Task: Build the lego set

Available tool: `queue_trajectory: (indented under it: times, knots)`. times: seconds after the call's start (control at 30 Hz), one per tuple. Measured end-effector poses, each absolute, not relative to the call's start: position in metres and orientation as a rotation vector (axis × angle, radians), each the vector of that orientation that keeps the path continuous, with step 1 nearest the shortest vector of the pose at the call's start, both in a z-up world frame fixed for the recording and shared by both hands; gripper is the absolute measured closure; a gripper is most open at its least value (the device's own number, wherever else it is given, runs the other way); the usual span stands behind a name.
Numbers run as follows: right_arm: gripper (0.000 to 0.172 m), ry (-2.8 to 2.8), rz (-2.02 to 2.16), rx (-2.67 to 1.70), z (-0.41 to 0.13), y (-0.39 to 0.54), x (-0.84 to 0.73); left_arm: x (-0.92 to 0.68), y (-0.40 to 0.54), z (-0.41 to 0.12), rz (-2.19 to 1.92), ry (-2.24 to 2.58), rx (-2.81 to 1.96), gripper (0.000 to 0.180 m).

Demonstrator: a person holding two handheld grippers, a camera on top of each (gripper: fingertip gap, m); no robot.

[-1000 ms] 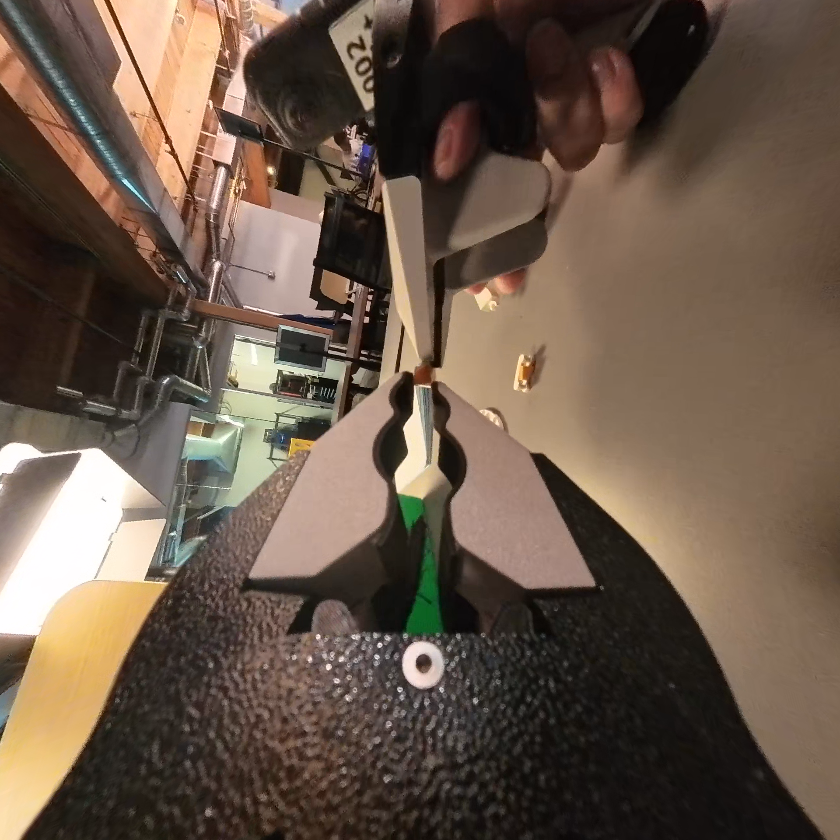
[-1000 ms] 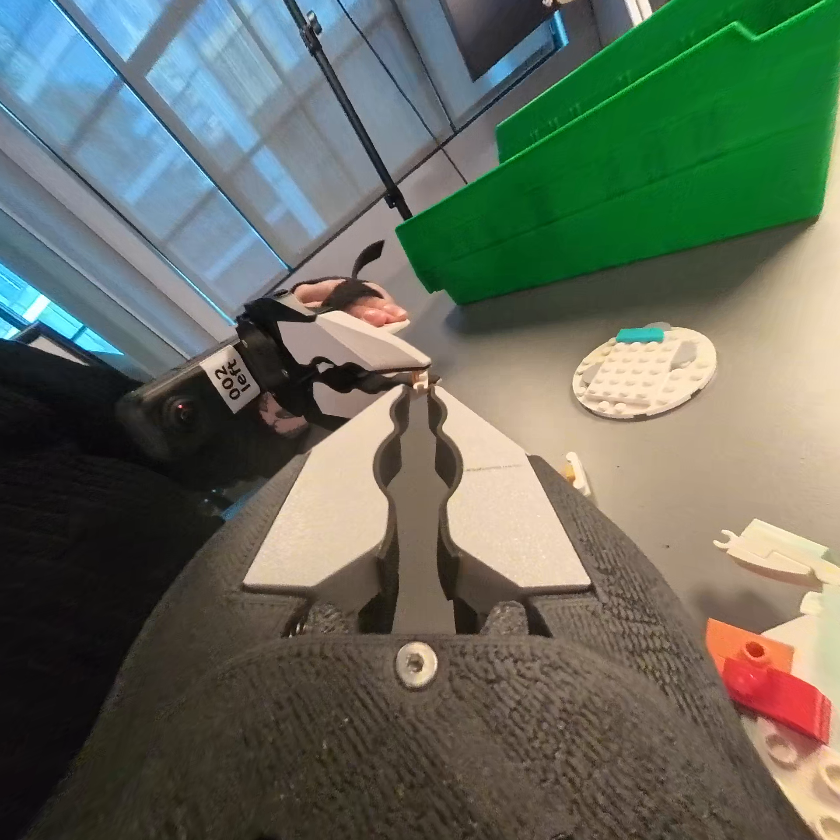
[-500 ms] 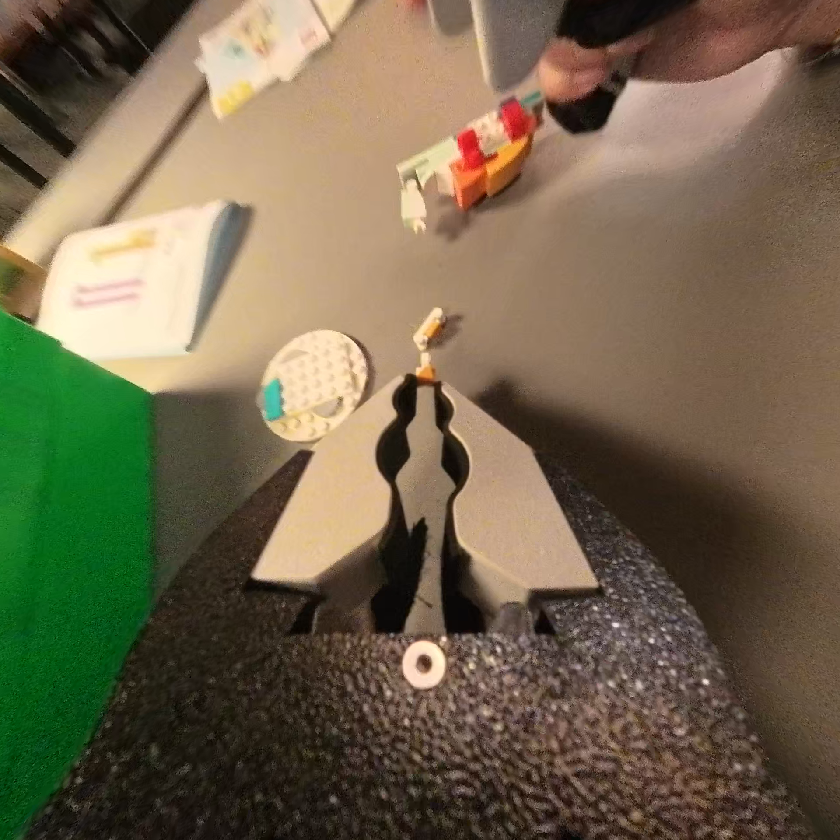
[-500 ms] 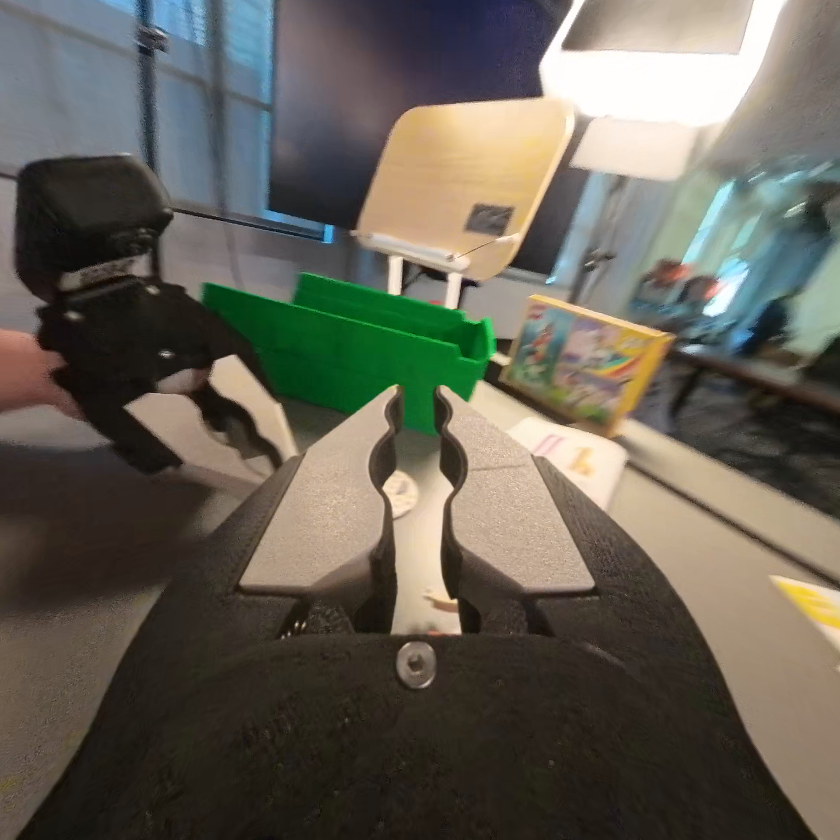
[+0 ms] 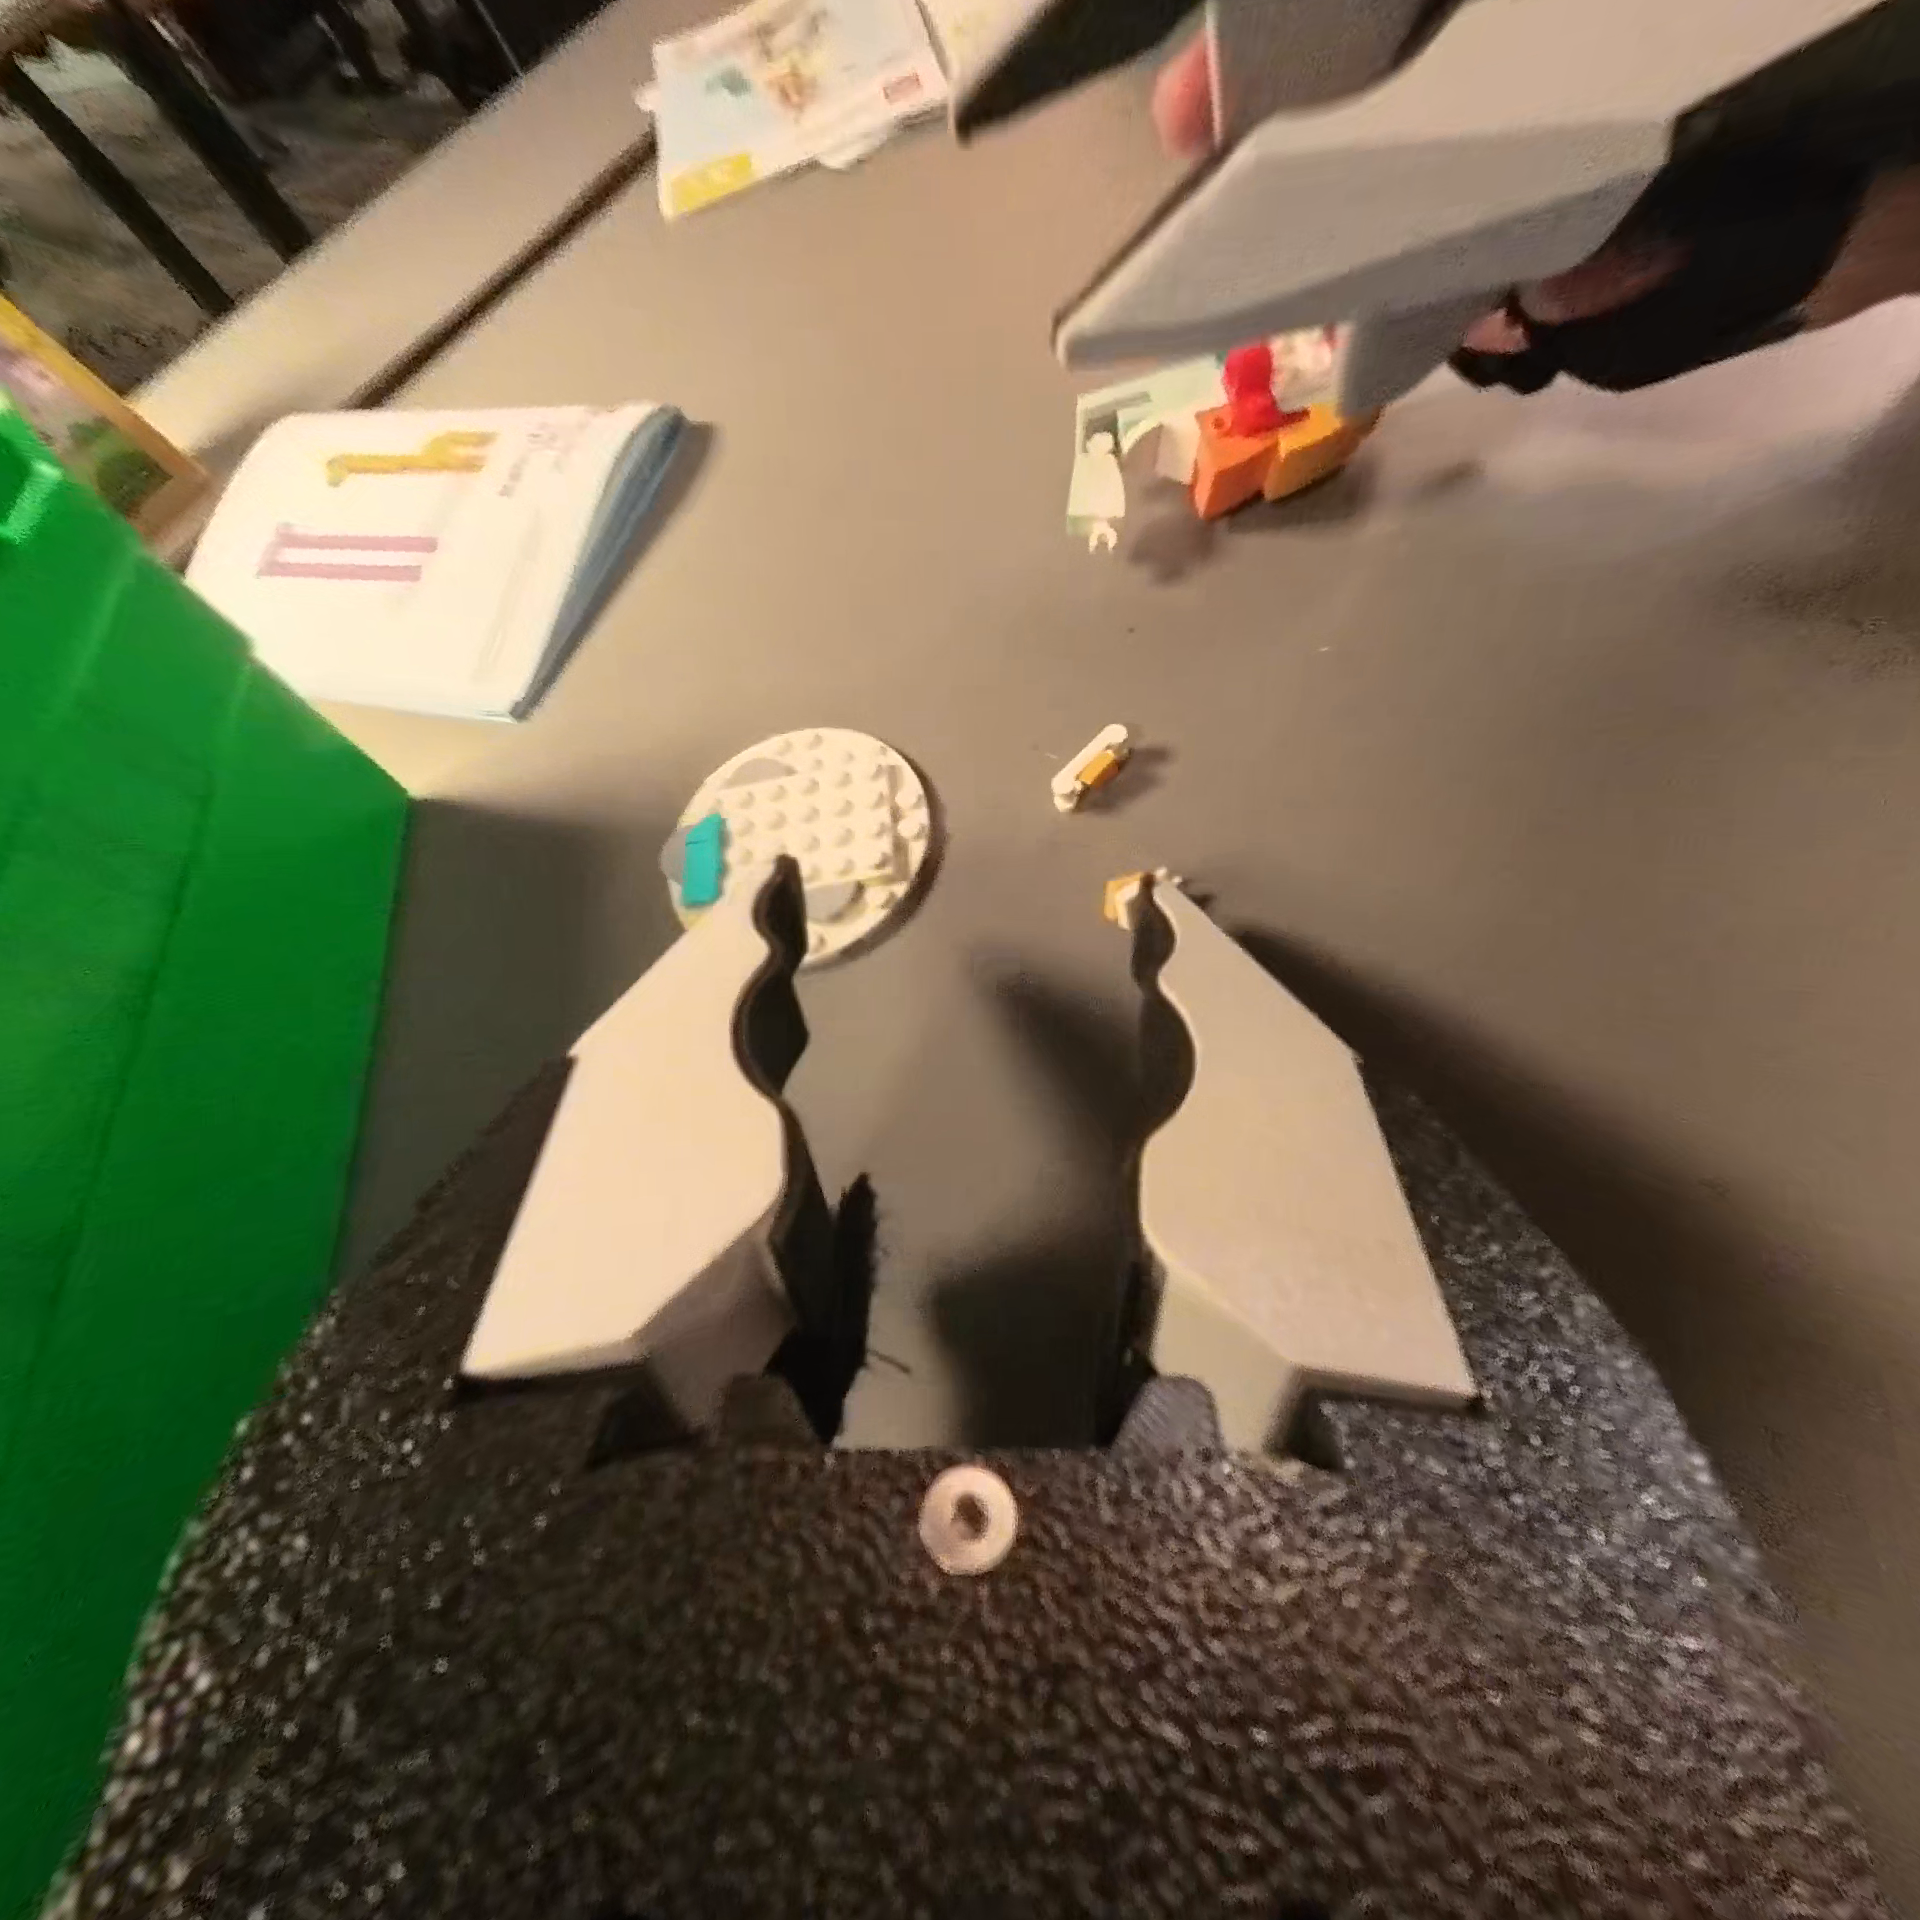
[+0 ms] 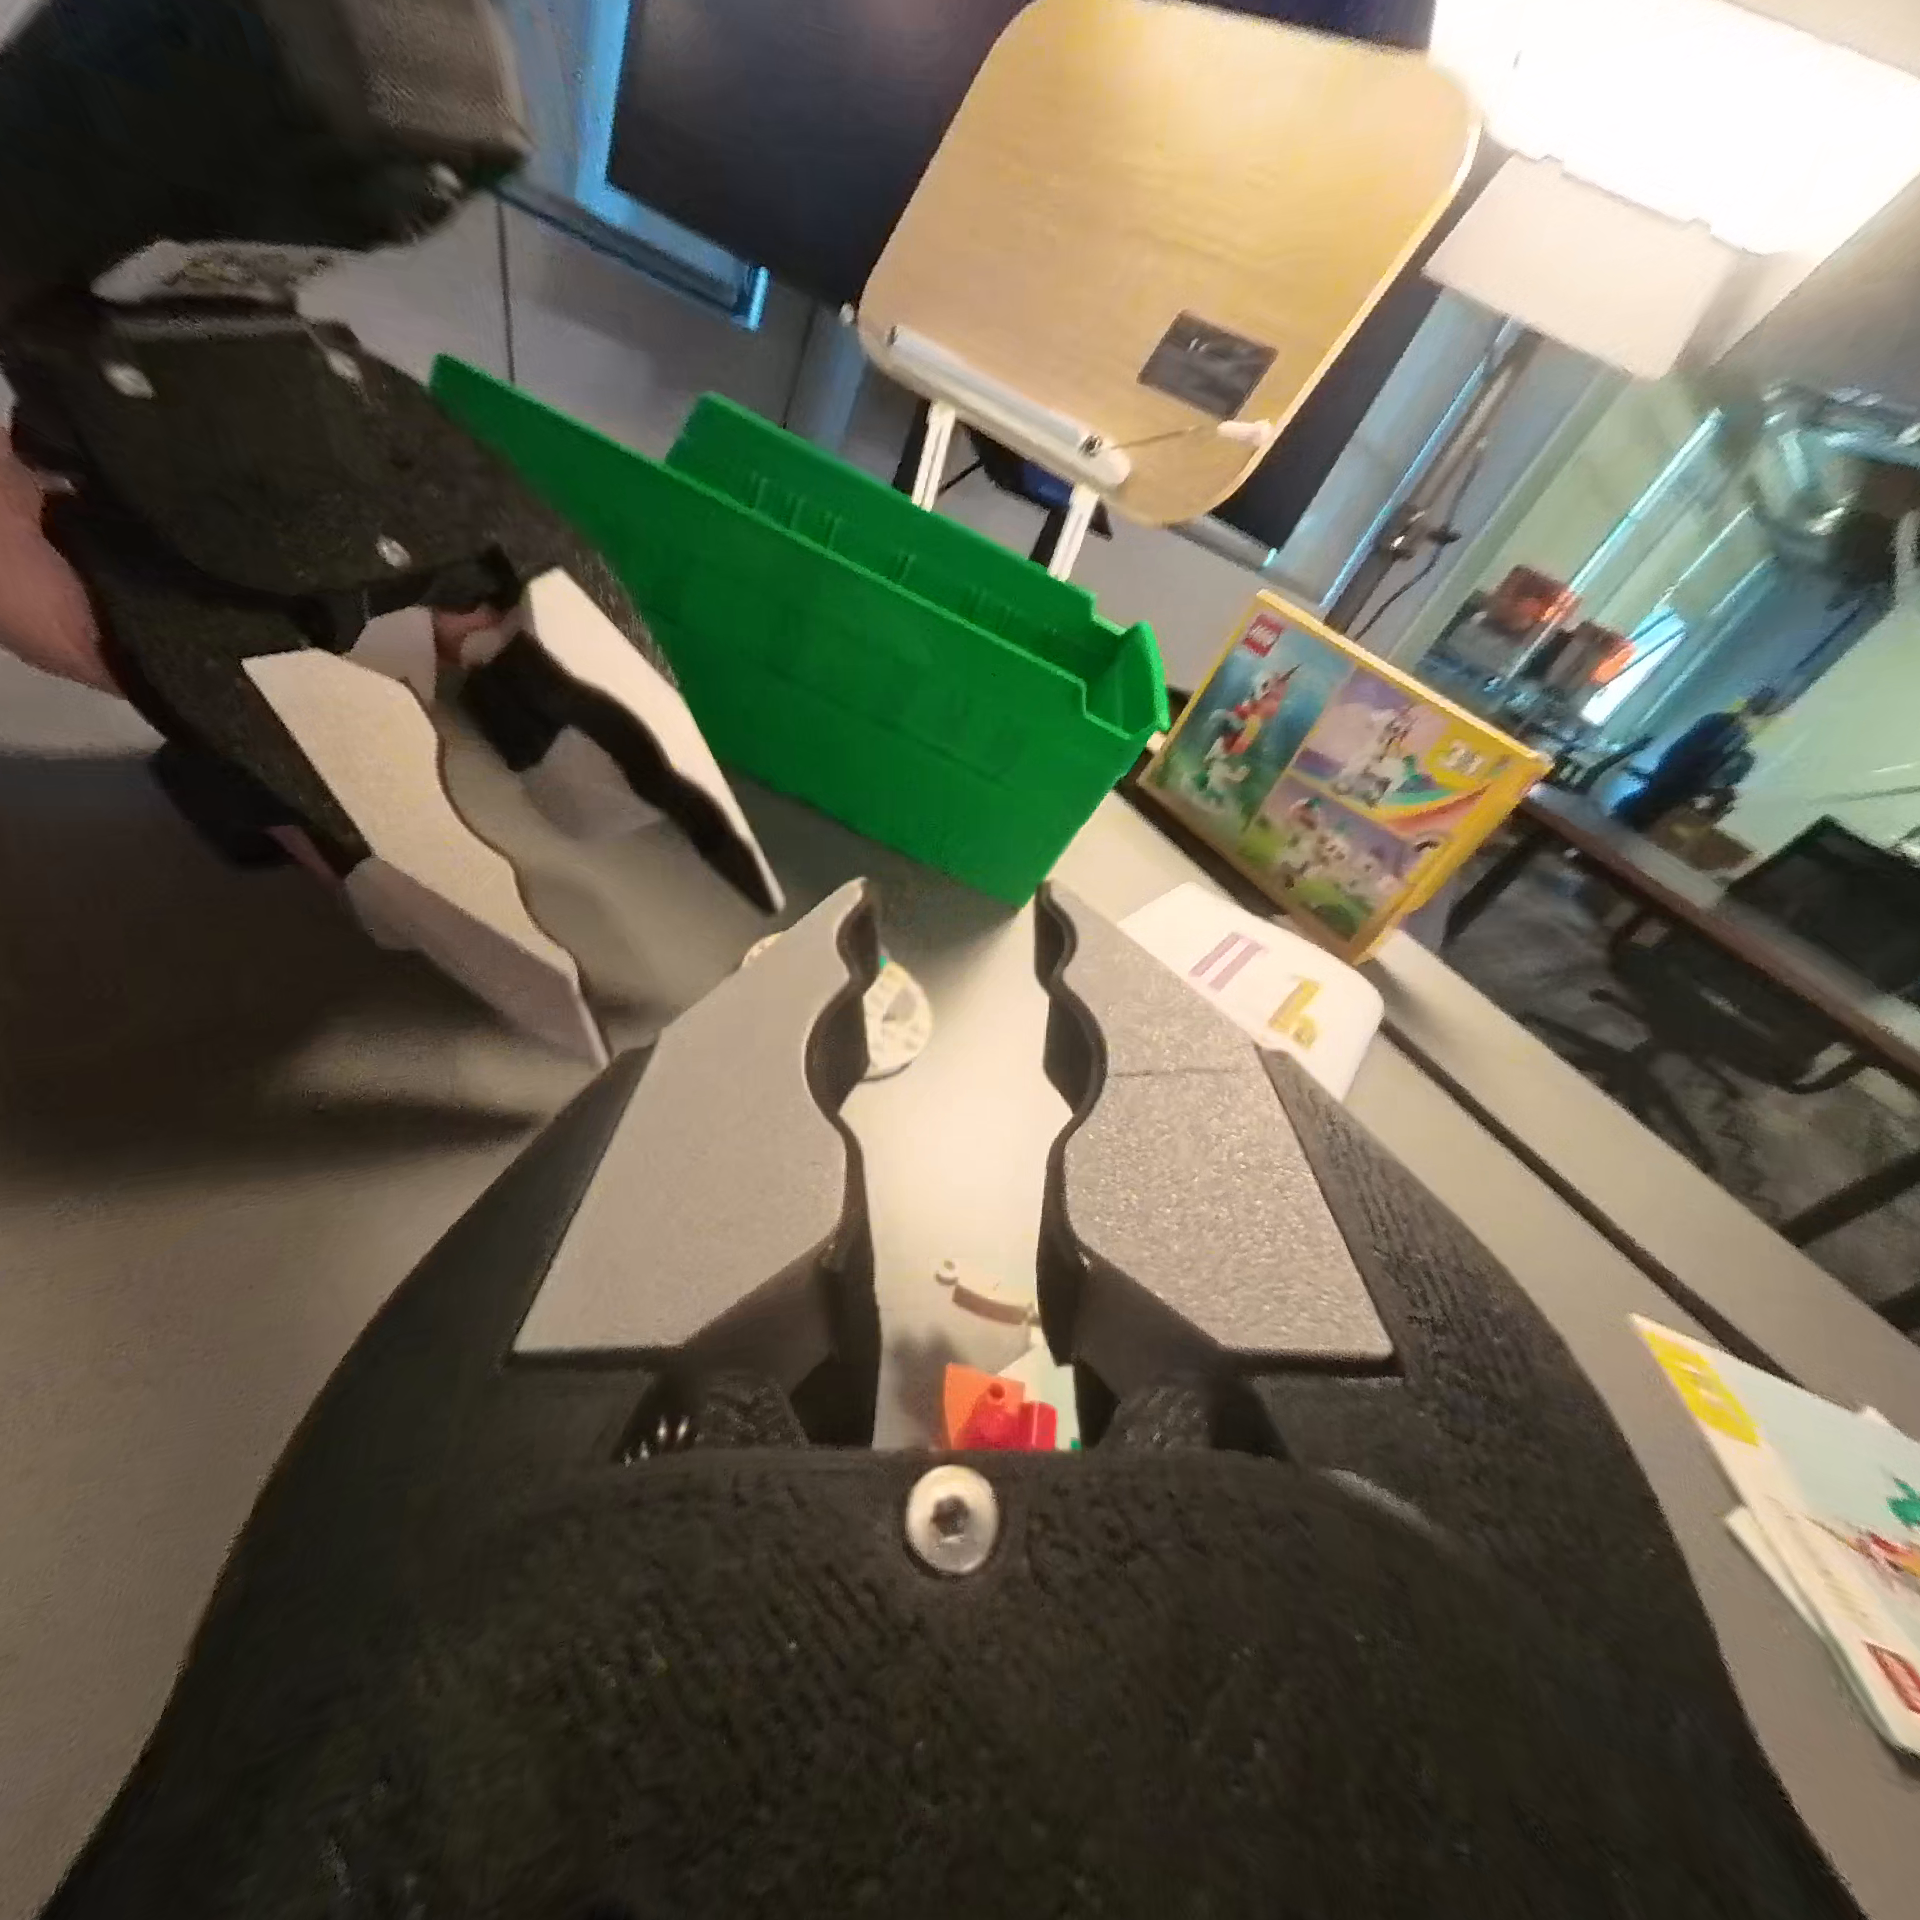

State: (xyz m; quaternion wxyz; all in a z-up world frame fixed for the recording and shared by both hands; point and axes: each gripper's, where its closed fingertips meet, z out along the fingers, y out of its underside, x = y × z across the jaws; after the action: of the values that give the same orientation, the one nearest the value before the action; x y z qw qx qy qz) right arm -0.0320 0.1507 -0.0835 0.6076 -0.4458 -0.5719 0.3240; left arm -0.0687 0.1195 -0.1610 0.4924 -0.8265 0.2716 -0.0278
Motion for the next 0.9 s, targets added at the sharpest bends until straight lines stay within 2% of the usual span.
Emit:
queue_trajectory:
  times: [0.17,0.3,0.5,0.6,0.7,0.9]
  knots:
    - [0.144,-1.312,0.606,-1.013,-0.085,0.166,-0.028,-0.068,0.122,-0.133,0.085,0.695,-1.741,0.127]
    - [0.143,-1.226,0.375,-0.919,-0.070,0.186,-0.018,-0.082,0.122,-0.098,0.406,0.674,-1.433,0.160]
    - [0.147,-1.098,0.139,-0.890,-0.055,0.215,0.001,-0.088,0.123,-0.088,0.522,0.660,-1.348,0.164]
    - [0.156,-1.069,0.091,-0.853,-0.052,0.216,0.006,-0.084,0.119,-0.080,0.533,0.673,-1.292,0.178]
    - [0.165,-1.047,0.090,-0.818,-0.047,0.210,0.009,-0.079,0.118,-0.085,0.529,0.727,-1.297,0.178]
    - [0.167,-1.067,0.137,-0.723,-0.042,0.182,0.006,-0.062,0.108,-0.078,0.496,0.784,-1.216,0.180]
